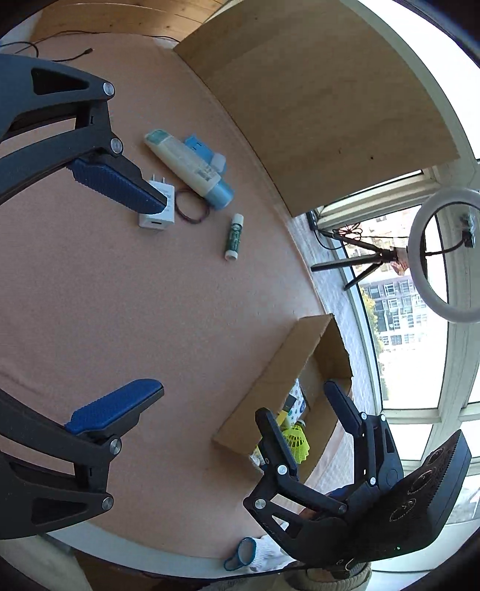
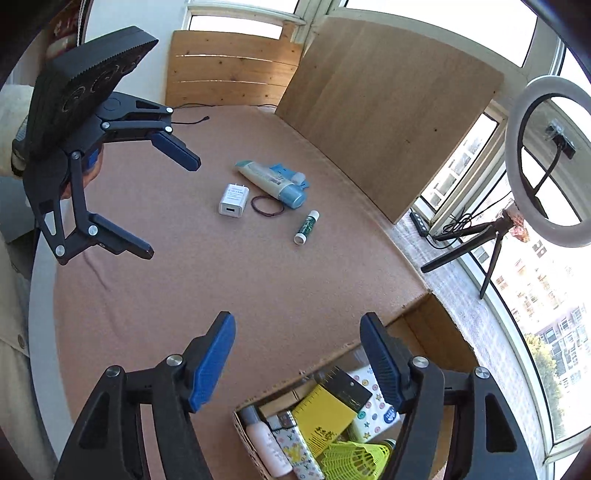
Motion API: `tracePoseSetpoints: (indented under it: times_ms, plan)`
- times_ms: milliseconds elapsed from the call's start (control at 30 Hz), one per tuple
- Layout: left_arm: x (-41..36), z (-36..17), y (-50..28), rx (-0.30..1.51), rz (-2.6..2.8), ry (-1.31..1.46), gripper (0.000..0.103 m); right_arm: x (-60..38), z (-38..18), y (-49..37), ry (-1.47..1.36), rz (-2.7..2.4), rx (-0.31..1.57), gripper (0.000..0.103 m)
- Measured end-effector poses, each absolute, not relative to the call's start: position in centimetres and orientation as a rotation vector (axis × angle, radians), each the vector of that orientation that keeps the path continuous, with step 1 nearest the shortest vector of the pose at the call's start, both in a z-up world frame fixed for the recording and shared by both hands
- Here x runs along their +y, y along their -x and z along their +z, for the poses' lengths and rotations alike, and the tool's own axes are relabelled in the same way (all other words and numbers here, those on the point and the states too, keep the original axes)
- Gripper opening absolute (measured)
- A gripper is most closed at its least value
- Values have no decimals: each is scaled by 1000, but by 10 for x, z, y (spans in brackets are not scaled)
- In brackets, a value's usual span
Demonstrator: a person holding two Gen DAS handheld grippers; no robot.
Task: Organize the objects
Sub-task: 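Withdraw the right gripper from the box, then move the right gripper to the white USB charger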
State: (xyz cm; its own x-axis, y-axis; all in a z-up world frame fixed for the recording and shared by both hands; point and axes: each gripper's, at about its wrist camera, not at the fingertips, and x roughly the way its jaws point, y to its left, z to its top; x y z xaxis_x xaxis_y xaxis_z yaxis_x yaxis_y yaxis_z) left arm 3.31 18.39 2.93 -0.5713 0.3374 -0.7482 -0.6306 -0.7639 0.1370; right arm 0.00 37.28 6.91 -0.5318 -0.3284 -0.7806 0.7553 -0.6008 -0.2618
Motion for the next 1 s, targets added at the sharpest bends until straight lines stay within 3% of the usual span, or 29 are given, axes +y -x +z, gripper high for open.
tracePoseSetpoints:
  times_ms: [300, 600, 667, 733, 1000]
  plan:
    - [51, 10, -39, 355, 2449, 1066, 97, 242, 12, 54, -1195, -2220, 631, 66]
    - [0, -10, -47, 204, 2526, 1148, 97, 191, -29, 82, -1238, -2223, 593, 66]
    - [-2, -13, -50, 208, 2529, 1159, 97, 189, -31, 86, -1238, -2228, 572, 61]
    - [-7, -15, -52, 200, 2534, 1170, 97, 189, -33, 89, -1254, -2221, 562, 39]
    - [-11, -25, -42, 154, 2545, 1209, 97, 187, -33, 88, -1257, -2206, 516, 34]
